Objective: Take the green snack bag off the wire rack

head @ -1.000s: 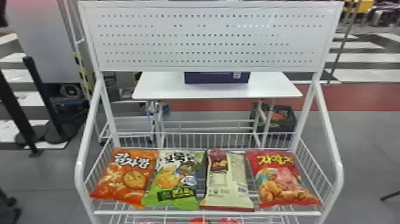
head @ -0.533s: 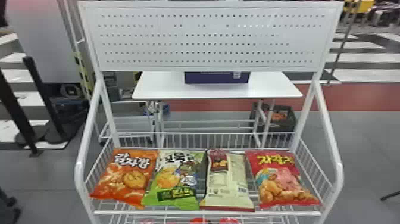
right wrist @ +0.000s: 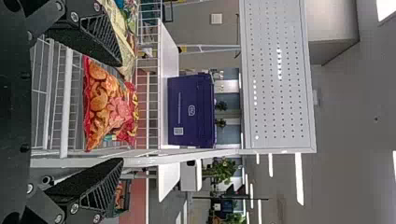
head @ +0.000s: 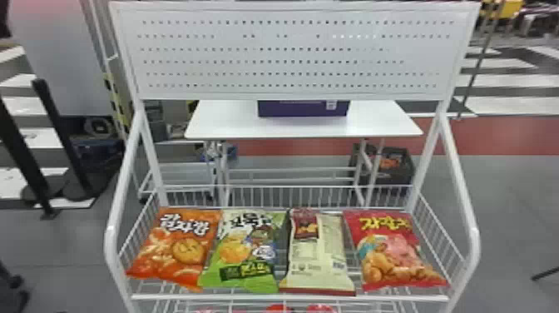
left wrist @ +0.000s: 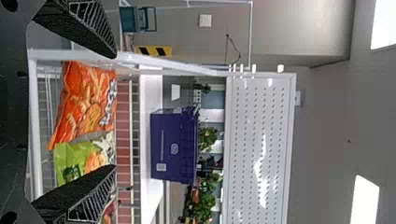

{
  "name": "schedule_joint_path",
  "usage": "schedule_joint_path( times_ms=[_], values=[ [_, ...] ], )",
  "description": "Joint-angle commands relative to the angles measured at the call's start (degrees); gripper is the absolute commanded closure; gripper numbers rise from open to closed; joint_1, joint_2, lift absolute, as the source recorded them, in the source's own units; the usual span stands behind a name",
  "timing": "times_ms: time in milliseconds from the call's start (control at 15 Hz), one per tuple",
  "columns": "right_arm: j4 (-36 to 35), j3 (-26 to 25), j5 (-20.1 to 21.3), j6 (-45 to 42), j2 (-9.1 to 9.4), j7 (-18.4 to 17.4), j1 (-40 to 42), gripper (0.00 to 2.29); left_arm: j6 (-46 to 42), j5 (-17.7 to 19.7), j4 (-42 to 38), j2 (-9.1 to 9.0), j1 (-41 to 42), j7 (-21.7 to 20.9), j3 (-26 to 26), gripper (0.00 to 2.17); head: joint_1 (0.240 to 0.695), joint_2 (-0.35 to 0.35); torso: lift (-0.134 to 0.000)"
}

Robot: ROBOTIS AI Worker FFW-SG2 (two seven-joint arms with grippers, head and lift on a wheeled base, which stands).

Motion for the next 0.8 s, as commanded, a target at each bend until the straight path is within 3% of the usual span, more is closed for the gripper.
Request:
schedule_joint_path(
  times_ms=[0, 200, 400, 733],
  values=[
    [0.2, 0.4, 0.5, -0.1, 0.23, 0.0, -0.1, 0.17, 6.9, -2.7, 0.6, -0.07, -6.3, 0.6, -5.9, 0.04, 0.499, 0.0, 0.0],
    [0.3, 1.2, 1.4, -0.3, 0.41, -0.1, -0.2, 0.17, 12.6, -6.3, 3.8, -0.42, -15.3, 3.2, -13.5, 0.08, 0.499, 0.0, 0.0],
    [0.3, 1.2, 1.4, -0.3, 0.41, -0.1, -0.1, 0.17, 19.8, -7.1, 9.6, -2.53, -23.6, 3.7, -17.8, 0.08, 0.499, 0.0, 0.0],
    [0.4, 2.4, 1.8, -1.9, 1.02, -0.1, -0.3, 0.17, 22.4, -7.8, 17.8, -6.4, -33.3, 4.7, -23.4, 0.08, 0.499, 0.0, 0.0]
  ],
)
